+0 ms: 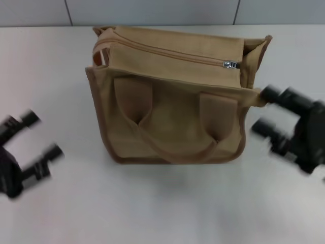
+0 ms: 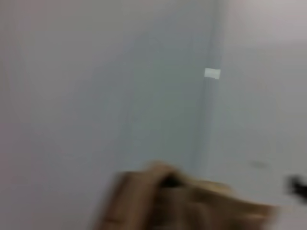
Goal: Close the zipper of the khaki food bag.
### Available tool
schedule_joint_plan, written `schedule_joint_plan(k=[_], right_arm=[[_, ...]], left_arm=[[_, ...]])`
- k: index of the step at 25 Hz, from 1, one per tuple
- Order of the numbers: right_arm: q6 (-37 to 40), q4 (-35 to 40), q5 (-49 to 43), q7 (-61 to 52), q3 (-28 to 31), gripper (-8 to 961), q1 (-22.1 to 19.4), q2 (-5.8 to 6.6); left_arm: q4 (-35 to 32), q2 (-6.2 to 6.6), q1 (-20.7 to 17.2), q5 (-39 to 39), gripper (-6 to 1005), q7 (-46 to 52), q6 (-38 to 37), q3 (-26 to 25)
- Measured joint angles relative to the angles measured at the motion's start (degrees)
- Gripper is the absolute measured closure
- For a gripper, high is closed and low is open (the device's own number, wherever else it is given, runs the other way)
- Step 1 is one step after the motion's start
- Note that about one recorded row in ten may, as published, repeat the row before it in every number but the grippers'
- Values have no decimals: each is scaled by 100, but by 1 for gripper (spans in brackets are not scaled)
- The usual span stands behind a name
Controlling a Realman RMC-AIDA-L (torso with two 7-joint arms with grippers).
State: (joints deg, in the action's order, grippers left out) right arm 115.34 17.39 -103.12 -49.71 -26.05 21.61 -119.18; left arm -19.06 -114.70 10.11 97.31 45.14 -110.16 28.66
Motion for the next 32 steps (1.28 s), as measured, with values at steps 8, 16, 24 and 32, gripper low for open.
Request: schedule_joint_plan(k=[8,16,24,32], right_arm=[[-594,37,-471,301,-1554,289,373,-11],[-1164,-323,-446,407,-2006,270,547,-41],[-1170,-433,-421,659,-1992,250,531,-46],[-1164,-492,-401,686,-1952,230,550,-53]], left_arm=[[-488,-63,253,940,170,16,-249,926],[-535,-225,522,1684,170,3,-7,965],[-541,-236,548,1743,170,10,14,975],[-546,-237,514,1735,170,9,18,937]])
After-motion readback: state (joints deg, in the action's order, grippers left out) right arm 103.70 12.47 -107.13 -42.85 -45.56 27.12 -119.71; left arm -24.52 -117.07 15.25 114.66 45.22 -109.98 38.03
